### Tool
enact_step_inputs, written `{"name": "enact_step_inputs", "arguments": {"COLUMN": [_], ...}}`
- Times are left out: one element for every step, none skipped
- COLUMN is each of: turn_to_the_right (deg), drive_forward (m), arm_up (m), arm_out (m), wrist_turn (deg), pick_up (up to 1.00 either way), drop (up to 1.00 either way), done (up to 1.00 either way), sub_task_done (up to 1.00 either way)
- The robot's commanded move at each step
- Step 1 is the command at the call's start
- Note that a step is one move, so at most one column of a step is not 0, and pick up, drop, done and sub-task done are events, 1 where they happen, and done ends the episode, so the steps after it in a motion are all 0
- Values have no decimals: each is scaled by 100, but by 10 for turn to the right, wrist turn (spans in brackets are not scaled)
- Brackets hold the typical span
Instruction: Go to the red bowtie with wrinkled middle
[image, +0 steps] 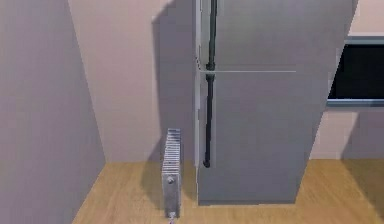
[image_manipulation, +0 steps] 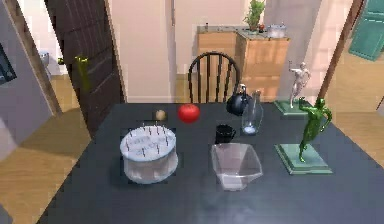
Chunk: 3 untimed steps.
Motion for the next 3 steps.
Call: {"name": "enact_step_inputs", "arguments": {"turn_to_the_right": [-450, -450, 0], "drive_forward": [0, 0, 5], "arm_up": [0, 0, 0], "arm_out": [0, 0, 0], "wrist_turn": [0, 0, 0], "pick_up": [0, 0, 0], "drop": [0, 0, 0], "done": [0, 0, 0], "sub_task_done": [0, 0, 0]}}
